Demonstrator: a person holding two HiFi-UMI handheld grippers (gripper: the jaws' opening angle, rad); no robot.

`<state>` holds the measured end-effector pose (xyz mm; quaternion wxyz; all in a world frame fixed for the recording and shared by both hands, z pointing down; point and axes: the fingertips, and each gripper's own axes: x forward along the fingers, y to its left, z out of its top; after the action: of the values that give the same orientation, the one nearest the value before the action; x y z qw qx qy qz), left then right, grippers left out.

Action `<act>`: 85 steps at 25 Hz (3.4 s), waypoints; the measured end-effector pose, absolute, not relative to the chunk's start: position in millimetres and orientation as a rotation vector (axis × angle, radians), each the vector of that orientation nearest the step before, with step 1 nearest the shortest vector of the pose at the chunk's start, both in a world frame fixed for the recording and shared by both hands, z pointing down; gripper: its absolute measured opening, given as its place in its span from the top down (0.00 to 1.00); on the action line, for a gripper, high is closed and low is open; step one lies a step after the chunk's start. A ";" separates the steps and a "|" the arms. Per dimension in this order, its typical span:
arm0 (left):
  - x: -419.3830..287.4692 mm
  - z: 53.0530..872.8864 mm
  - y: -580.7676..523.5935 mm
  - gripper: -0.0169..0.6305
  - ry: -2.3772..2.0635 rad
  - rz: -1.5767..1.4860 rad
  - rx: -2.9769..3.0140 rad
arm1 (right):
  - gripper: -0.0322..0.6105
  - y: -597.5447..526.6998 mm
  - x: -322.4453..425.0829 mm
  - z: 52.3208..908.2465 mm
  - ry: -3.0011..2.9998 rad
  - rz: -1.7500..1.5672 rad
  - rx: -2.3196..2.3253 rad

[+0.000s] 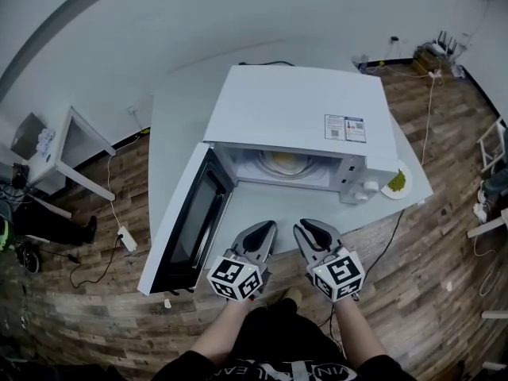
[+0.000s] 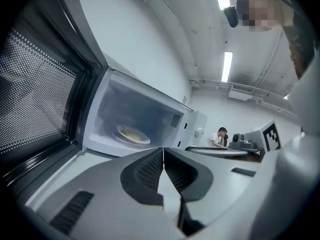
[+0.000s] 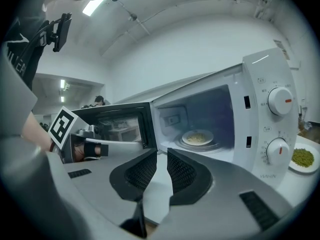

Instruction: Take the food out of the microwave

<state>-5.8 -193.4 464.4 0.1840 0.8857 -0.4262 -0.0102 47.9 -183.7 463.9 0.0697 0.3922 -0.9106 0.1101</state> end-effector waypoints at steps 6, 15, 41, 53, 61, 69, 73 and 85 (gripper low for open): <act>-6.2 469.8 -204.1 0.96 -1.220 -0.032 2.490 | 0.86 -200.2 41.7 469.7 -2.726 0.277 1.142; -1.1 485.6 -224.0 0.96 -1.192 -0.020 2.485 | 0.85 -233.8 36.4 474.2 -2.683 0.201 1.166; -9.8 502.1 -301.4 0.96 -1.166 -0.054 2.446 | 0.78 -342.8 18.4 499.8 -2.408 -0.020 1.222; -13.8 510.0 -305.8 0.96 -1.158 -0.049 2.399 | 0.85 -346.3 8.8 508.3 -2.380 -0.043 1.143; -17.6 510.8 -302.6 0.95 -1.172 -0.044 2.368 | 0.86 -325.5 4.9 503.4 -2.411 -0.028 1.131; -18.3 514.6 -292.8 0.96 -1.165 -0.049 2.337 | 0.87 -304.0 -0.7 495.6 -2.466 -0.021 1.151; -17.6 514.2 -290.6 0.95 -1.162 -0.057 2.332 | 0.87 -302.2 20.4 487.5 -2.475 0.132 1.327; -8.8 511.6 -282.9 0.95 -1.142 -0.048 2.358 | 0.79 -308.4 78.2 511.2 -2.437 0.918 1.731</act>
<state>-8.8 -282.9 511.6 0.2579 0.8694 -0.4210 -0.0176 78.2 -308.4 511.2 0.0071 0.5535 -0.7794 0.2935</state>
